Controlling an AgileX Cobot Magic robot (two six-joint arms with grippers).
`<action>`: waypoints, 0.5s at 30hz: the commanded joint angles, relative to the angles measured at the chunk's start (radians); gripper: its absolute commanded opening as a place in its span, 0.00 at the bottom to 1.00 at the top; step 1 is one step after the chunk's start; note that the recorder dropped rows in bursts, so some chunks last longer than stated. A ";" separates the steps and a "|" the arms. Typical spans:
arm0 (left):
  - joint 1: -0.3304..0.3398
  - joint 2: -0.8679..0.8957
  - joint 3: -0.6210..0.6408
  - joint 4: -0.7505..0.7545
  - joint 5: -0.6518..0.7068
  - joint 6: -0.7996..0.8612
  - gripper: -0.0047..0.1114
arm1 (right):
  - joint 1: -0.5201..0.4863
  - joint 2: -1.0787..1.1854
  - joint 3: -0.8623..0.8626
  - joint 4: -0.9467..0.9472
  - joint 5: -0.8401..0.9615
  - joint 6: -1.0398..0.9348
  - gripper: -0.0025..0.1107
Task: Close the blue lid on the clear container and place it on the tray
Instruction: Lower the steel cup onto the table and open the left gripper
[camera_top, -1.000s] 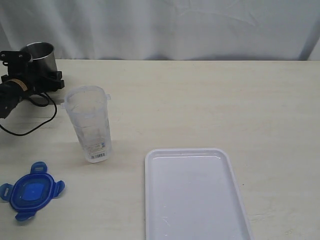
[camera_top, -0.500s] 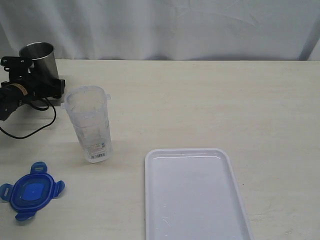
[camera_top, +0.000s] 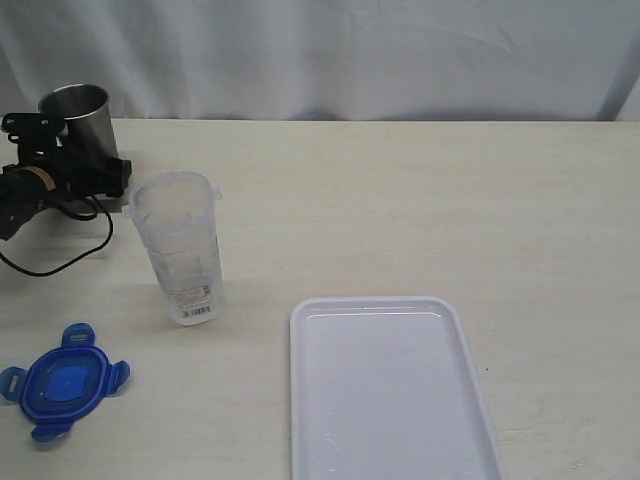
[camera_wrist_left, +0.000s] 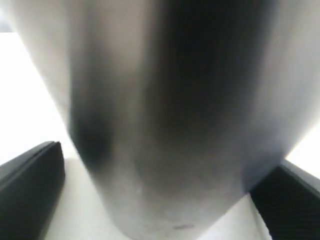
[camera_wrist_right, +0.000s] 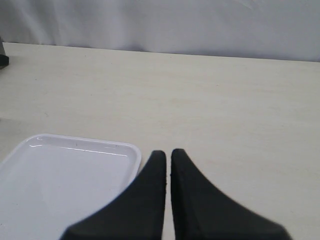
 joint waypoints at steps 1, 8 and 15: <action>0.000 -0.009 0.019 0.001 0.029 -0.026 0.94 | -0.003 -0.003 0.001 -0.006 -0.007 0.000 0.06; 0.000 -0.062 0.110 0.001 -0.071 -0.021 0.94 | -0.003 -0.003 0.001 -0.006 -0.007 0.000 0.06; 0.000 -0.163 0.222 -0.083 -0.092 -0.008 0.94 | -0.003 -0.003 0.001 -0.006 -0.007 0.000 0.06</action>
